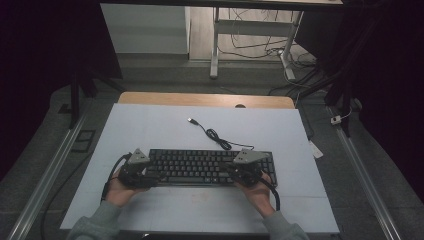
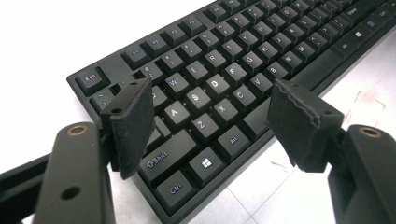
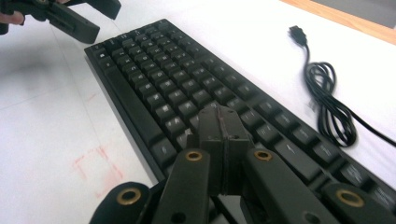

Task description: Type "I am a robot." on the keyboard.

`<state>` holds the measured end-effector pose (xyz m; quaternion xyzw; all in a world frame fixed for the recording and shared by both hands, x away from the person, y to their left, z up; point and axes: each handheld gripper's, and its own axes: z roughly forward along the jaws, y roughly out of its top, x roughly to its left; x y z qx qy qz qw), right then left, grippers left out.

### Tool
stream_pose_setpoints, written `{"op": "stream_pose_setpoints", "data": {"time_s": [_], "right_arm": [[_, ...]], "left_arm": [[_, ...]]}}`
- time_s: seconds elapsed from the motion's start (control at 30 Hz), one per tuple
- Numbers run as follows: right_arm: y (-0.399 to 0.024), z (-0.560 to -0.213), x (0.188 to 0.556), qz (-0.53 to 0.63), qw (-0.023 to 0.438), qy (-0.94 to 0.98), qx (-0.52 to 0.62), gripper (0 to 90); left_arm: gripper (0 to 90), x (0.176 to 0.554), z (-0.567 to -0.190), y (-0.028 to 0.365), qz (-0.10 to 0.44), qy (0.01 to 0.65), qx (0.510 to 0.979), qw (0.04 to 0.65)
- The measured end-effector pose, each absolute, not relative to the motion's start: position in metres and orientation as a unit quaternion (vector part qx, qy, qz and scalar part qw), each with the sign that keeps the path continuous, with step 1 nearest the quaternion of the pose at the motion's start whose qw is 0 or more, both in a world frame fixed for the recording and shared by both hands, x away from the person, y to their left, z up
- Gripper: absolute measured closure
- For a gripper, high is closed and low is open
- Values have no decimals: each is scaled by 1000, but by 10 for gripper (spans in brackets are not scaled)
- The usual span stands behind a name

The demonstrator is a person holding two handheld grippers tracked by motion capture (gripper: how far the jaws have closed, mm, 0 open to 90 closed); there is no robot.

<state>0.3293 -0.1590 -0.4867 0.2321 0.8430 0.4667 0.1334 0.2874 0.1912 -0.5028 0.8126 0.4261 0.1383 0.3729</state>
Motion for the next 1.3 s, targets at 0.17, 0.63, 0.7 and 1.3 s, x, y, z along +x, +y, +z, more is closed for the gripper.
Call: {"op": "stream_pose_setpoints", "data": {"time_s": [0.17, 0.63, 0.7, 1.3], "right_arm": [[-140, -489, 335, 457, 126, 851, 227, 896], [-99, -503, 341, 426, 98, 873, 215, 895], [-96, -505, 341, 423, 96, 875, 215, 895], [-83, -517, 343, 403, 92, 887, 208, 895]], "left_arm": [[313, 288, -504, 188, 138, 420, 817, 369], [313, 289, -506, 188, 134, 419, 820, 366], [313, 289, -507, 188, 135, 421, 819, 366], [313, 290, -508, 187, 136, 414, 824, 361]]}}
